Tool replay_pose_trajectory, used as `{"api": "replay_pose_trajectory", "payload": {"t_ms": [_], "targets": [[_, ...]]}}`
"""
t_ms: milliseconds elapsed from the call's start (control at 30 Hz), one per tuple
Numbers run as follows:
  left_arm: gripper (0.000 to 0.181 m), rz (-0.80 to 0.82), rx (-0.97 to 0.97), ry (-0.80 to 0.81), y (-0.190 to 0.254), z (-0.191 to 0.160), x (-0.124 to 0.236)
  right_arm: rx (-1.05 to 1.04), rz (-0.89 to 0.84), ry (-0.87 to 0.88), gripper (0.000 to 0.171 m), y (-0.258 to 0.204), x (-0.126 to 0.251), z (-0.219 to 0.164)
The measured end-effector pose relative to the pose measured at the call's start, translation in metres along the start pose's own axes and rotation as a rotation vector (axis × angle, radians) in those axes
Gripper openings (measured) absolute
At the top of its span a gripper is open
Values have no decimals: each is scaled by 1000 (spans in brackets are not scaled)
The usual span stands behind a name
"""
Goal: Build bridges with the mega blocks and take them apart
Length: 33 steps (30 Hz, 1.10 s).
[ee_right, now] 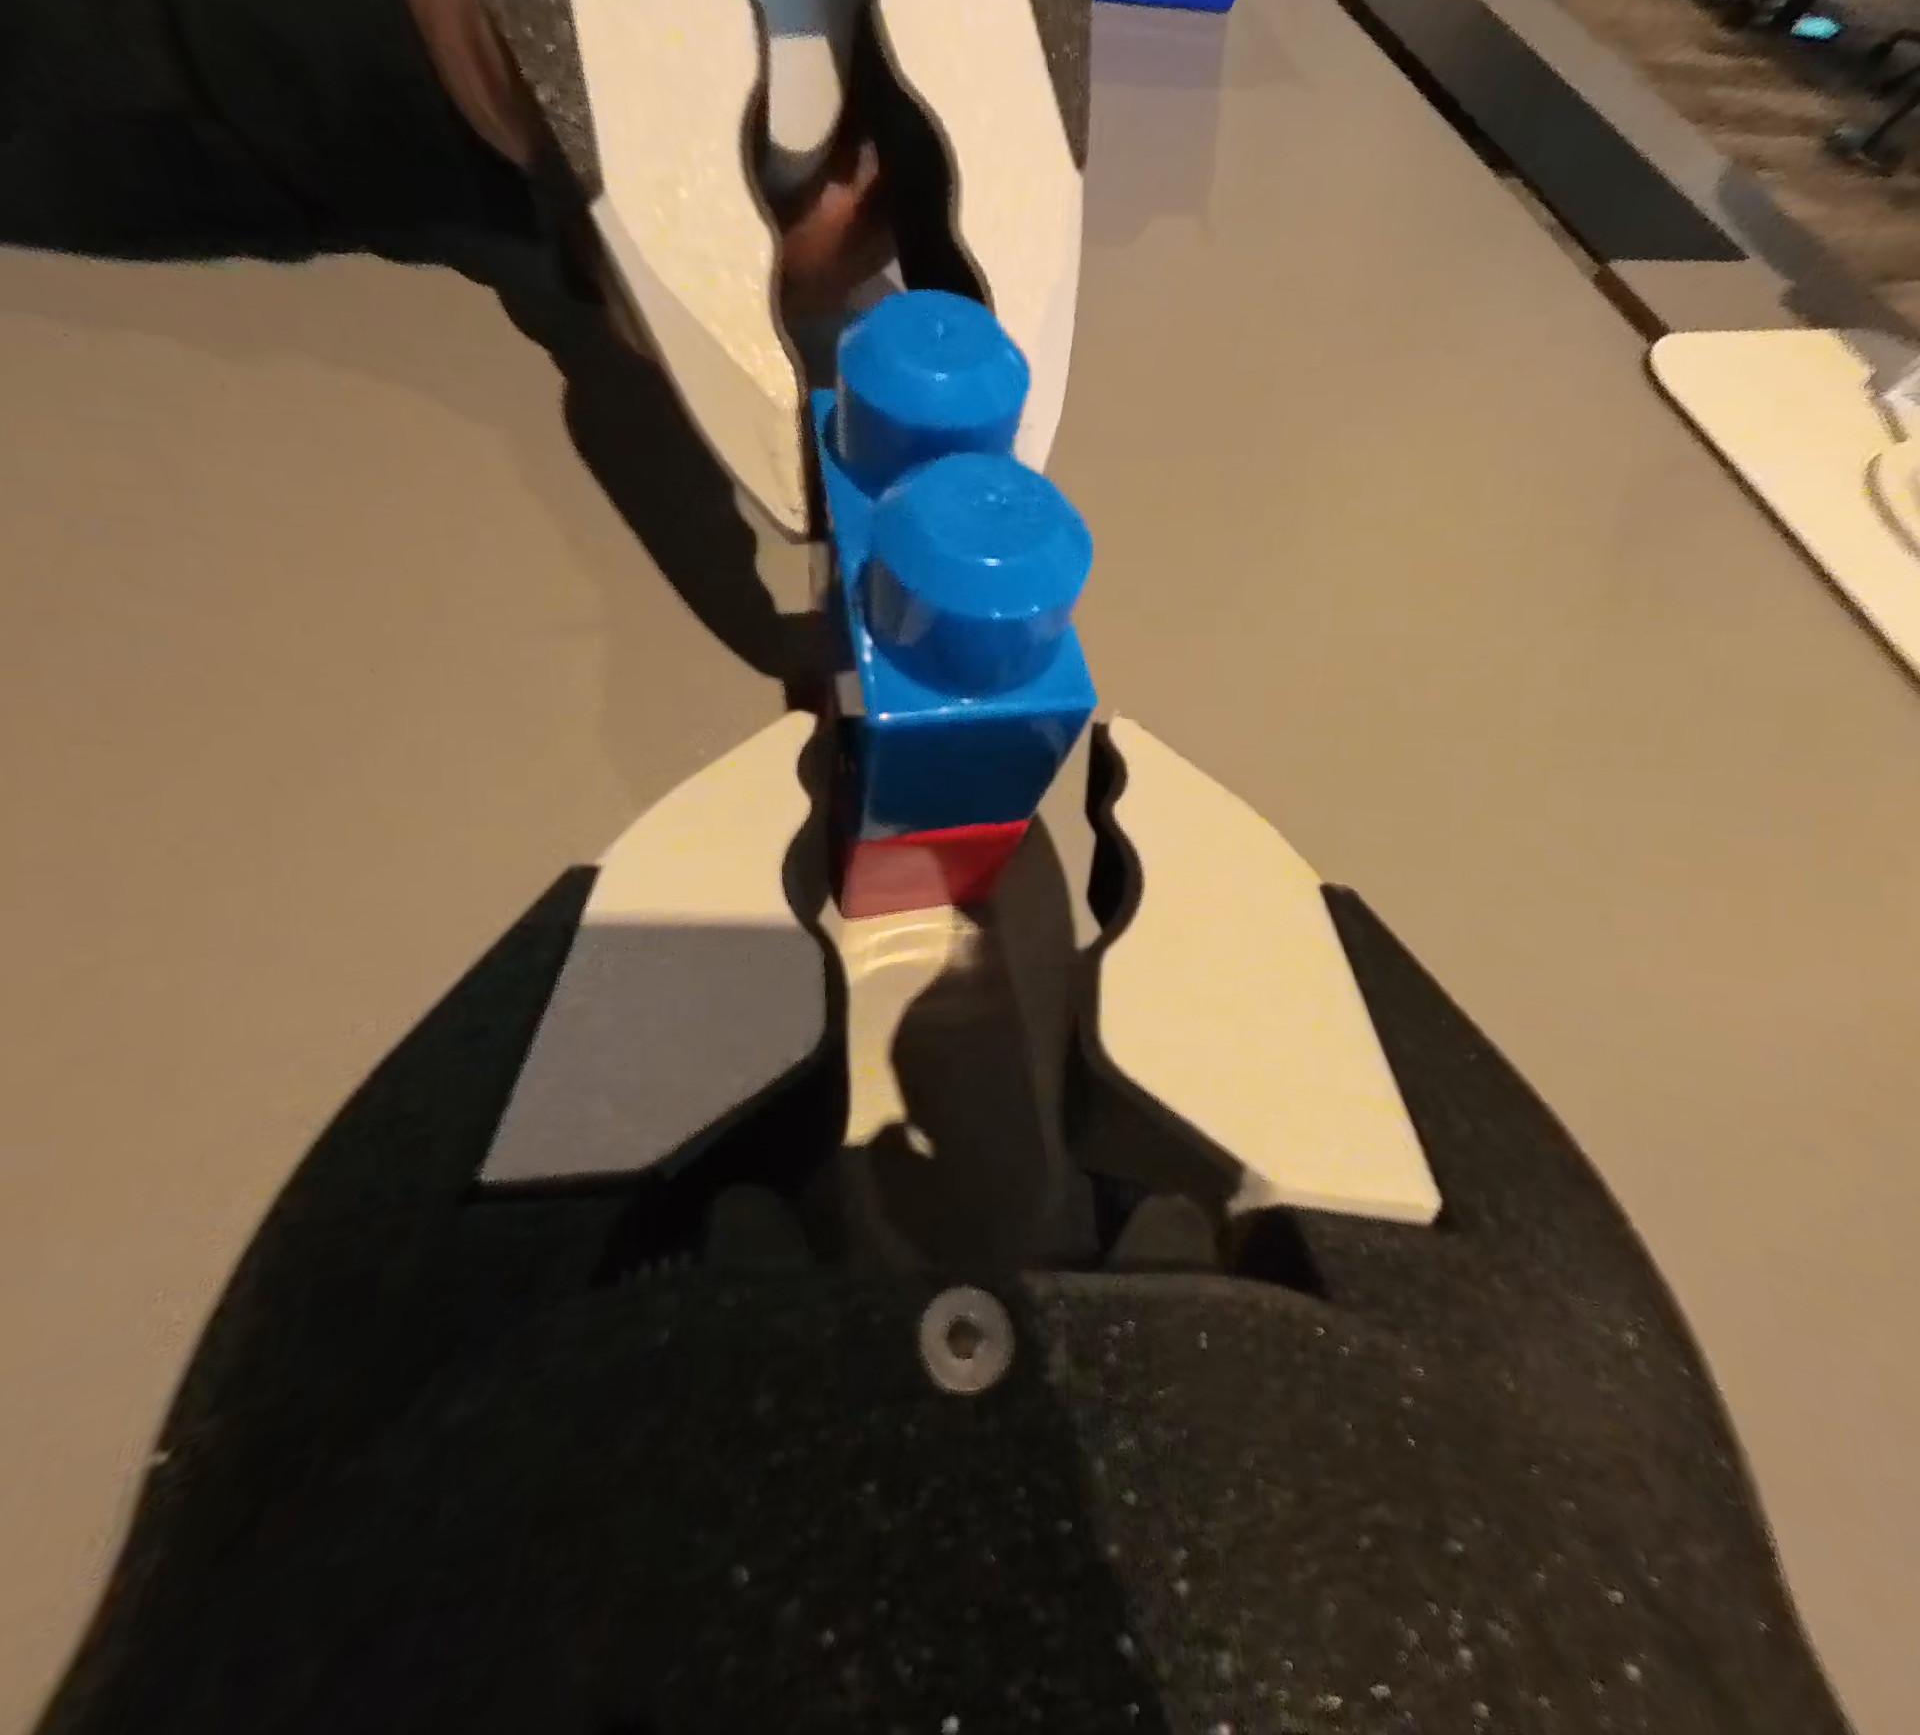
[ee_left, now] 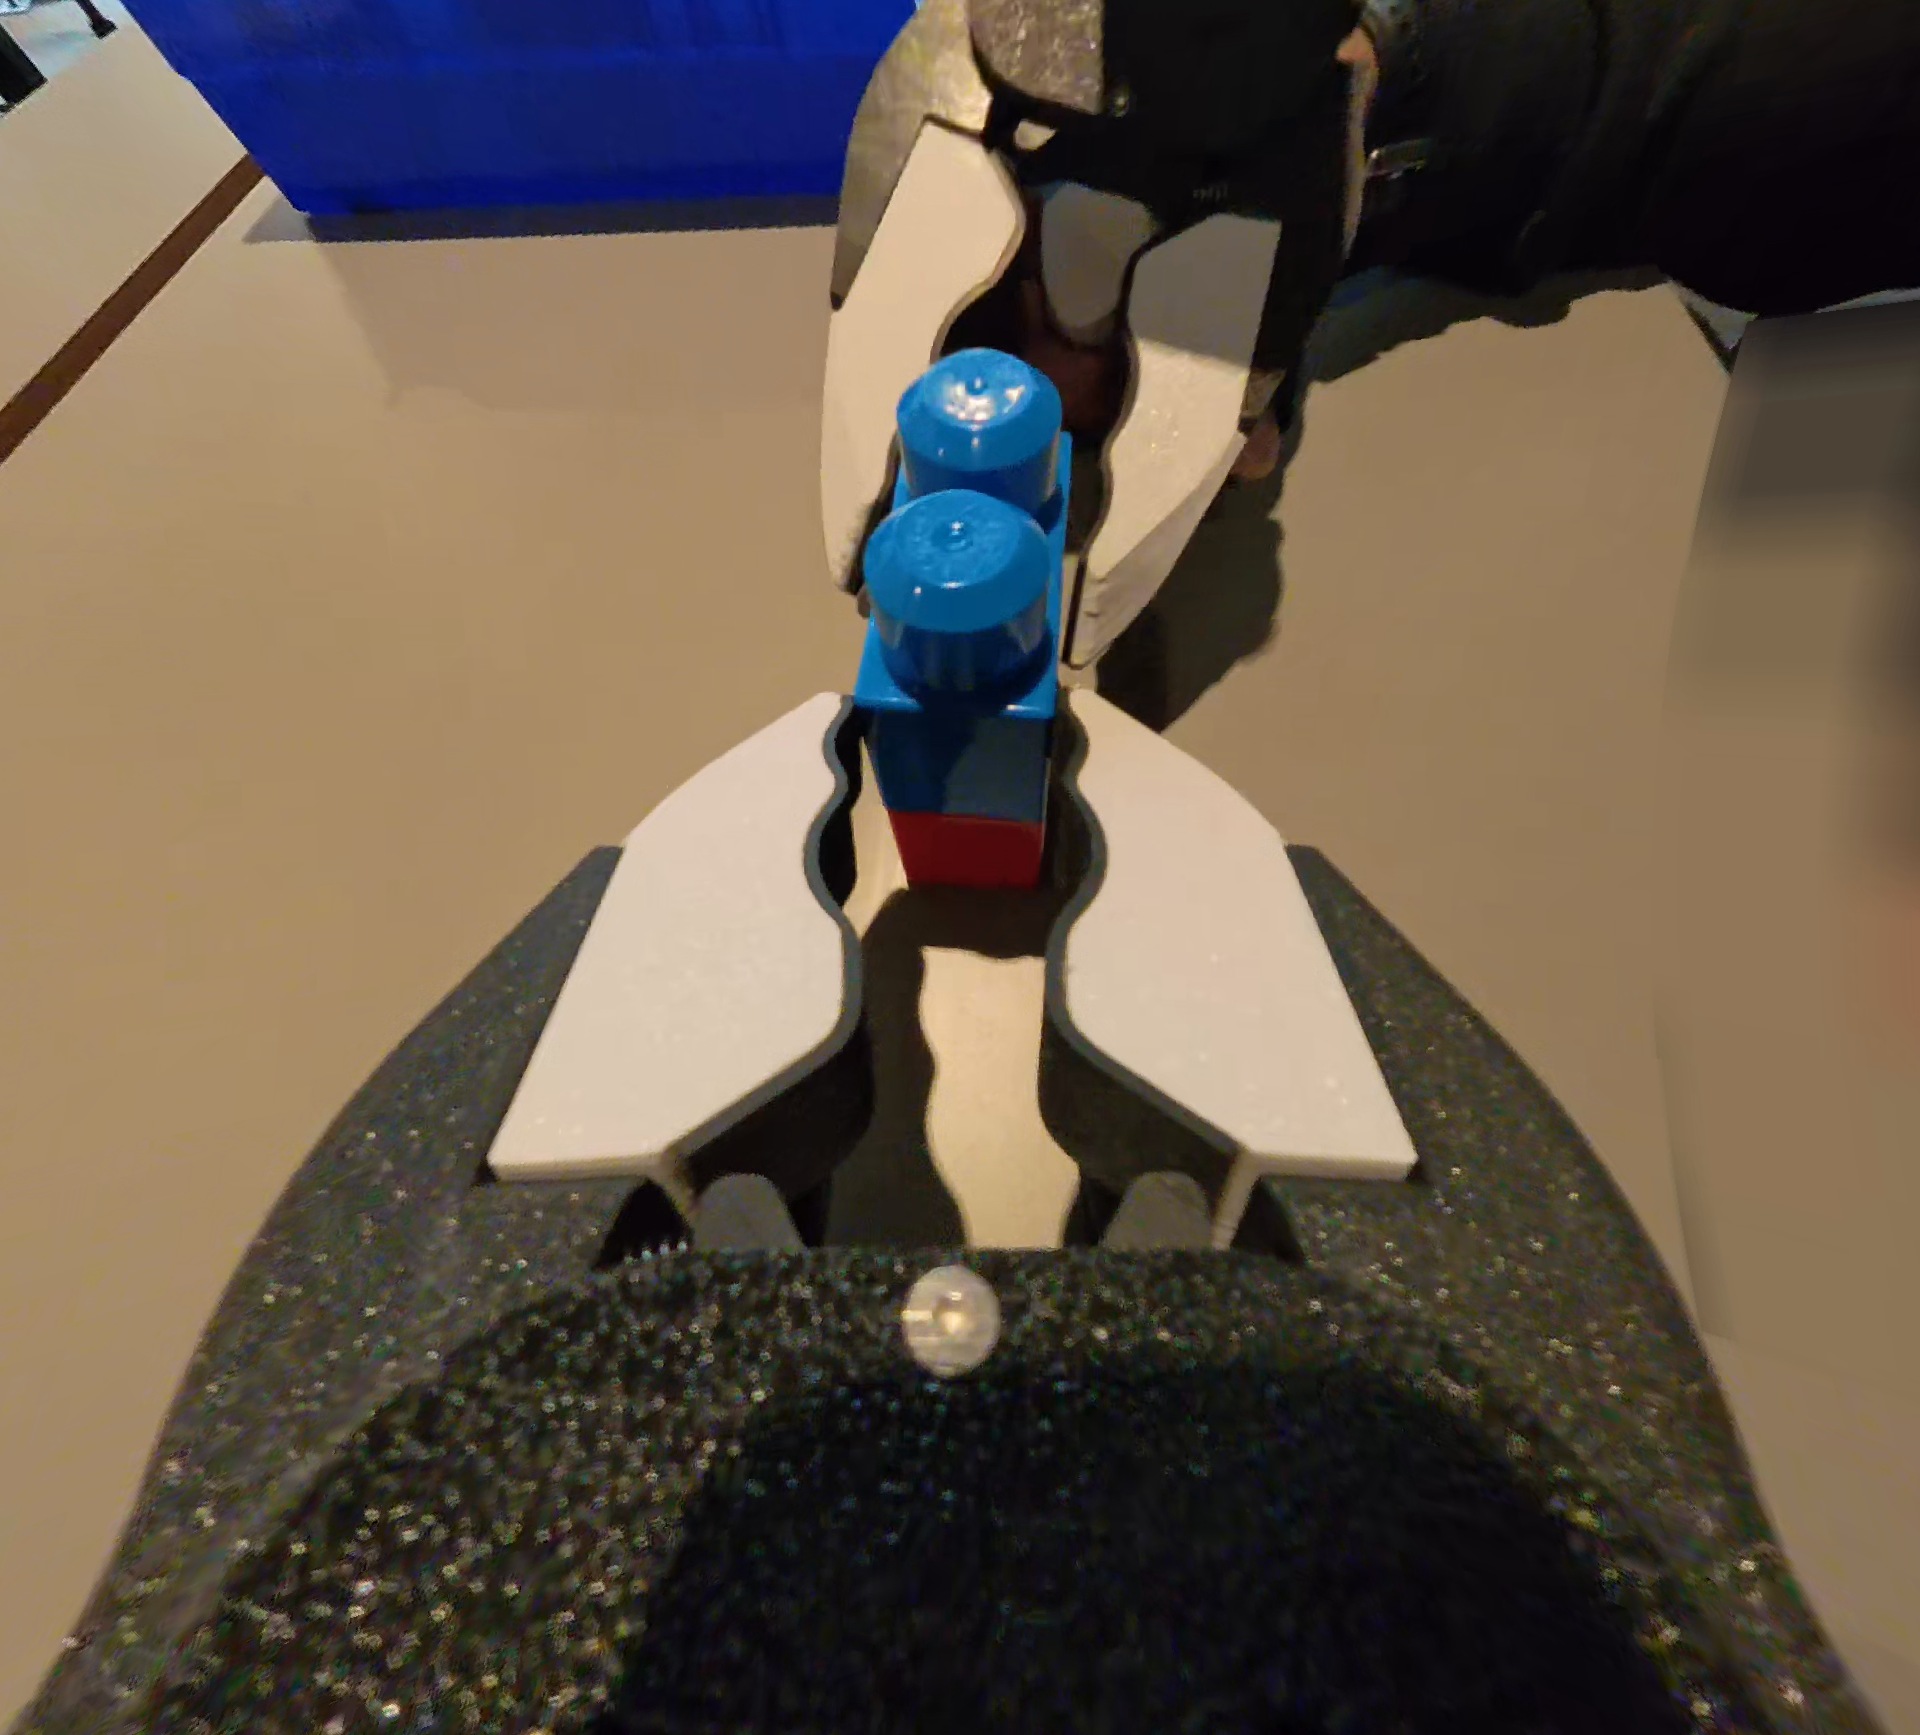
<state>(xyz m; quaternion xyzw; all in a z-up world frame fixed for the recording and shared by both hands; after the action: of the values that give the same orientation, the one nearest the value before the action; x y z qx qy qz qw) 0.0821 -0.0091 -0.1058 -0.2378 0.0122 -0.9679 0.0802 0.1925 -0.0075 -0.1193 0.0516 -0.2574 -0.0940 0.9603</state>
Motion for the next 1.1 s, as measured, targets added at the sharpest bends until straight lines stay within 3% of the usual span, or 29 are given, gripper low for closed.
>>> {"api": "replay_pose_trajectory", "payload": {"t_ms": [300, 1100], "targets": [[34, -24, 27, -3, -1, -1, 1, 17, -34, 154, 40, 0, 14, 22], [35, -47, 95, 24, -1, -3, -2, -47, 9, 107, 37, -1, 13, 20]]}}
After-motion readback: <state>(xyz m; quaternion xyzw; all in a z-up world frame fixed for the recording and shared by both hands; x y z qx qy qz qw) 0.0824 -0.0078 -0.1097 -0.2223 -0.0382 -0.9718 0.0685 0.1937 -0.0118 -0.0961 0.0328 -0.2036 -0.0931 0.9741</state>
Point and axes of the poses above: each gripper's, where its closed fingertips meet, x back along the fingers, z out of its top, y = z × x across the jaws, the point moved 5 cm from there along x, back along the fingers, and after that the axes turned 2 degrees about z, right-handed, at the moved point
